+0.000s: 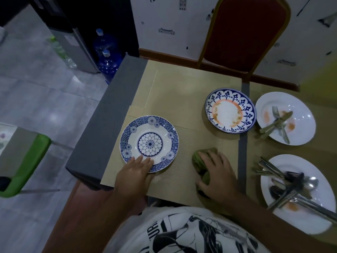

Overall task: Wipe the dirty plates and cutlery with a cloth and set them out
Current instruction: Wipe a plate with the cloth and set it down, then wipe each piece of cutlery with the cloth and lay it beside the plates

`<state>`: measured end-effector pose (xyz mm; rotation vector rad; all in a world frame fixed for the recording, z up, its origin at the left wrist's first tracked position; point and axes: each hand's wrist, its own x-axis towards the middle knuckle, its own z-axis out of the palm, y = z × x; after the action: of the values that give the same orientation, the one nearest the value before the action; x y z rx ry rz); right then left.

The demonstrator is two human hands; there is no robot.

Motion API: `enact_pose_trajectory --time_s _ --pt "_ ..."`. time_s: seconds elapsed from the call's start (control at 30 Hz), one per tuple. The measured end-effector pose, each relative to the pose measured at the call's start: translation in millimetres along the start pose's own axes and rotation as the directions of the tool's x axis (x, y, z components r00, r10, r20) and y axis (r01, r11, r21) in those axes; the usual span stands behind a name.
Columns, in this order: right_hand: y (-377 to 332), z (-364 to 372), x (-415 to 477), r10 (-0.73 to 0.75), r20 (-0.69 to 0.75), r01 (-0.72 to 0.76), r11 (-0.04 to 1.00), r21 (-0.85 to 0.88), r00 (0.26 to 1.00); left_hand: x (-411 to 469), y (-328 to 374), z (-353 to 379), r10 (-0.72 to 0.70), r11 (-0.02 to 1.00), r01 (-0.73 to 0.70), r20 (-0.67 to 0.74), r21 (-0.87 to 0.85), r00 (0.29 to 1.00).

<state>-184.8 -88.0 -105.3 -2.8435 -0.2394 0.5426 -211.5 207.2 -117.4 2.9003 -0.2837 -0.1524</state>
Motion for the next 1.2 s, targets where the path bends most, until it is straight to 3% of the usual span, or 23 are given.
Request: enact_pose_trajectory --time_s 0.13,0.33,0.57,0.77,0.97,1.1,1.2 --pt "0 13 3 0.029 -0.085 -0.024 0.998 0.053 0.996 -4 6 -4 -0.017 0.999 0.017 0.014 -0.036 1.0" --pt "-1 18 8 0.045 -0.19 -0.026 0.995 0.099 0.981 4 34 -27 0.063 0.996 -0.065 -0.045 -0.059 0.997" --pt "5 -6 -12 0.105 -0.251 -0.051 0.976 0.212 0.962 33 66 -24 0.271 0.96 -0.27 -0.004 -0.076 0.963" --pt "48 -37 -61 0.23 -0.387 -0.132 0.955 0.265 0.893 60 134 -10 0.44 0.89 -0.439 -0.019 -0.127 0.898" --pt "112 -60 -111 0.425 -0.481 -0.283 0.896 0.341 0.766 71 232 1 0.569 0.809 -0.566 -0.029 -0.159 0.822" --pt "160 -58 -141 0.523 -0.46 -0.369 0.845 0.386 0.717 71 296 10 0.598 0.779 -0.582 -0.004 -0.232 0.802" --pt "187 -50 -159 0.566 -0.433 -0.41 0.817 0.405 0.702 71 332 21 0.547 0.826 -0.51 0.126 -0.239 0.828"
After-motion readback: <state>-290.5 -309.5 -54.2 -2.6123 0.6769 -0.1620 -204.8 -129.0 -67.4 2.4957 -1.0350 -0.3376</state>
